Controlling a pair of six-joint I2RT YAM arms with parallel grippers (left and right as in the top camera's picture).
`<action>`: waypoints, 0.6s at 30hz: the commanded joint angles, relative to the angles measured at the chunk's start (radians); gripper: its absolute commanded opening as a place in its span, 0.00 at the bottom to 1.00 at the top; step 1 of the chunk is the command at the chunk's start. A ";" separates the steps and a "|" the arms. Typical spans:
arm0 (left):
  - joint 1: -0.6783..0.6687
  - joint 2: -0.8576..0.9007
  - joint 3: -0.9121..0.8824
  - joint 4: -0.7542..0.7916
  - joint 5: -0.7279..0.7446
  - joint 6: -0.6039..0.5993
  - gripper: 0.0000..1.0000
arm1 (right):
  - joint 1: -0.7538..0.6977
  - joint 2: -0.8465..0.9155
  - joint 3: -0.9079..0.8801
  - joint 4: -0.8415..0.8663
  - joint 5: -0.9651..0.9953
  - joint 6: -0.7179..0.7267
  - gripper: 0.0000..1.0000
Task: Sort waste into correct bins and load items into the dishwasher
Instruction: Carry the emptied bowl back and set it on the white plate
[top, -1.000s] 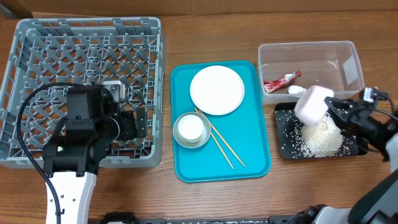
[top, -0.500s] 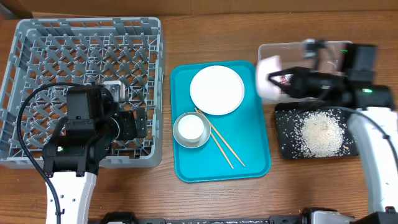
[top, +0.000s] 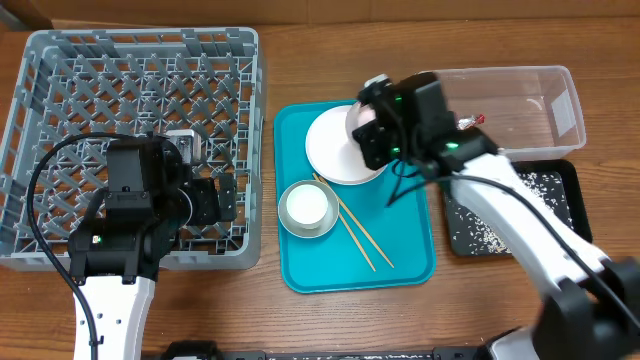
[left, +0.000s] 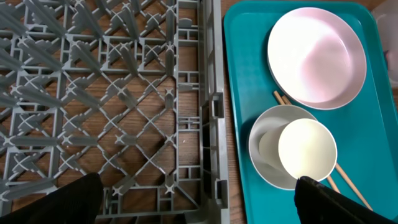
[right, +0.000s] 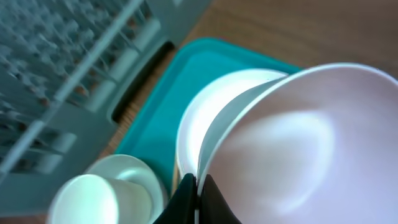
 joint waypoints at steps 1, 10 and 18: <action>-0.006 0.003 0.022 0.004 0.008 -0.015 1.00 | 0.011 0.077 0.021 0.023 0.042 -0.028 0.04; -0.006 0.003 0.022 0.005 0.008 -0.015 1.00 | 0.017 0.187 0.021 0.051 0.028 -0.028 0.19; -0.006 0.010 0.022 0.005 0.008 -0.015 1.00 | 0.017 0.156 0.070 -0.064 -0.034 0.004 0.40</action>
